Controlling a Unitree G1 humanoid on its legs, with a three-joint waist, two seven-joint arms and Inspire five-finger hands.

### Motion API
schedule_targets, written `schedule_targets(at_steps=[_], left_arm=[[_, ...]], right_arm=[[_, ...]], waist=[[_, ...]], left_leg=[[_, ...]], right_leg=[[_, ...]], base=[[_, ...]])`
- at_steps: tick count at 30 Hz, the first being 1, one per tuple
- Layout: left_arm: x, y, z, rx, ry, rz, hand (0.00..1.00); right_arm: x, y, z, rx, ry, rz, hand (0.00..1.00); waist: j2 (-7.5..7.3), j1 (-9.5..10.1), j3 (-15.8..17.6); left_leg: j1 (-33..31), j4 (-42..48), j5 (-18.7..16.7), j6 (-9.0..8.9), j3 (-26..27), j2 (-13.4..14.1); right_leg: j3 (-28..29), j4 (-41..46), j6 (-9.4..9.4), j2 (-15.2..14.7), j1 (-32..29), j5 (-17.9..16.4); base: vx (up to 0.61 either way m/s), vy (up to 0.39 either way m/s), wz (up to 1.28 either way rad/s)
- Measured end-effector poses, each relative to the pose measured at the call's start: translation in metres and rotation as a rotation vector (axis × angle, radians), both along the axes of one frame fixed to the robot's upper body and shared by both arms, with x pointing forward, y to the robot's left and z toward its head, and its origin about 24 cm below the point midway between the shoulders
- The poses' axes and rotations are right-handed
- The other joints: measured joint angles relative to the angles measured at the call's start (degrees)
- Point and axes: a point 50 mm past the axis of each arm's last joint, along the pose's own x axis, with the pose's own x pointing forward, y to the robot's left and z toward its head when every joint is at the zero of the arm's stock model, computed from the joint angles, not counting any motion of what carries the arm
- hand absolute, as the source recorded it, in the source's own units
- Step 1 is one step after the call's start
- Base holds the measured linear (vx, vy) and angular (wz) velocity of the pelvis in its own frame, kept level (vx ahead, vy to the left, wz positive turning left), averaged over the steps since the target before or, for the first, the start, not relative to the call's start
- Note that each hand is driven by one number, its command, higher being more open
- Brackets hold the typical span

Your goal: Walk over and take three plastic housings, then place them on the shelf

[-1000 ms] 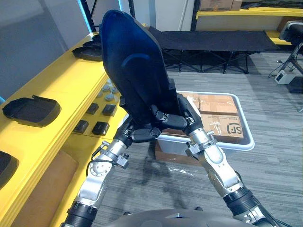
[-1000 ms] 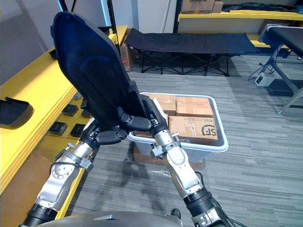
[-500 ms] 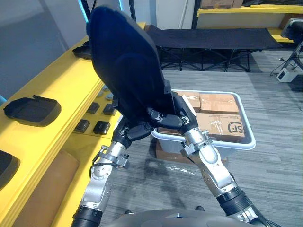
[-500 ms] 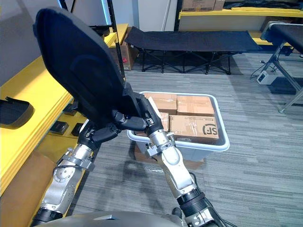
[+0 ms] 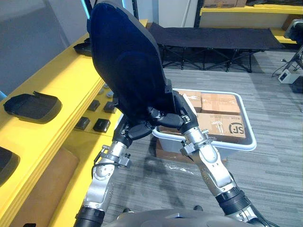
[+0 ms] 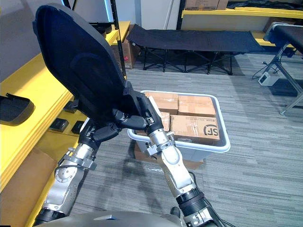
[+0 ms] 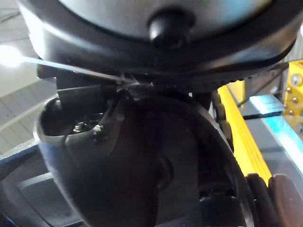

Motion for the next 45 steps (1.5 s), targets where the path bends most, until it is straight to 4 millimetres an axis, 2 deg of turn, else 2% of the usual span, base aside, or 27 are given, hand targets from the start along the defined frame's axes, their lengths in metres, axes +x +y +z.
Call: schedule_targets(at_steps=[6,14,15,18,22,23,26,41,45], left_arm=[[0.000,0.000,0.001,0.040,-0.013,0.010,0.00],[0.005,0.001,0.005,0.130,-0.030,-0.007,0.00],[0.006,0.002,0.005,0.134,-0.029,-0.012,0.00],[0.006,0.004,0.003,0.151,-0.021,-0.022,0.00],[0.000,0.003,-0.016,0.185,0.064,-0.050,0.00],[-0.005,0.006,-0.027,0.201,0.118,-0.047,0.00],[-0.015,0.012,-0.040,0.235,0.187,-0.039,0.00],[-0.014,0.021,-0.040,0.312,0.176,0.056,0.00],[-0.013,0.024,-0.034,0.301,0.141,0.117,0.00]], right_arm=[[0.000,0.000,0.000,0.003,0.004,-0.021,0.00],[0.001,-0.002,-0.001,0.006,0.012,-0.051,0.00],[0.001,-0.003,-0.001,0.005,0.012,-0.052,1.00],[0.001,-0.005,0.000,0.009,0.009,-0.061,1.00],[0.003,-0.010,0.005,0.056,-0.017,-0.079,1.00],[0.004,-0.012,0.009,0.089,-0.034,-0.081,1.00],[0.006,-0.020,0.016,0.111,-0.068,-0.106,1.00],[0.008,-0.023,0.020,0.132,-0.077,-0.114,1.00],[0.007,-0.021,0.018,0.121,-0.070,-0.051,1.00]], waist=[[-0.64,0.06,0.4],[-0.61,0.06,0.4],[-0.59,0.06,0.5],[-0.44,-0.03,0.5],[-0.29,-0.07,0.5],[-0.27,-0.23,0.5],[-0.25,-0.13,0.6],[-0.21,0.14,0.6],[-0.21,0.16,0.6]], left_leg=[[0.0,0.0,0.0,0.00,0.0,0.0],[0.0,-0.1,0.0,0.00,0.0,0.0],[0.0,-0.1,0.0,0.00,0.0,0.0],[0.0,-0.1,0.0,0.00,0.0,0.0],[0.0,-0.1,0.0,0.00,0.0,0.0],[0.0,-0.1,0.0,0.00,0.0,0.0],[0.0,0.0,0.0,0.01,0.0,0.0],[0.0,0.0,0.0,0.01,0.0,0.0],[0.0,0.0,0.0,0.01,0.0,0.0]], right_leg=[[0.0,0.0,-0.02,0.0,-0.1,0.0],[0.0,0.0,-0.02,0.0,-0.1,0.0],[0.0,0.0,-0.02,0.0,-0.1,0.0],[0.0,0.0,-0.01,0.0,-0.1,0.0],[0.0,0.0,-0.01,0.0,-0.1,0.0],[0.0,0.0,-0.01,0.0,-0.1,0.0],[0.0,0.0,-0.01,0.0,-0.1,0.0],[0.0,0.0,-0.02,0.0,-0.1,0.0],[-0.1,0.0,-0.02,0.0,0.0,0.0]], base=[[0.00,0.000,0.00],[0.00,0.000,0.00],[0.00,0.000,0.00],[0.00,0.000,0.00],[0.00,0.000,0.00],[0.00,0.000,0.00],[0.00,0.000,0.00],[0.00,0.000,0.00],[0.00,0.000,0.00]])
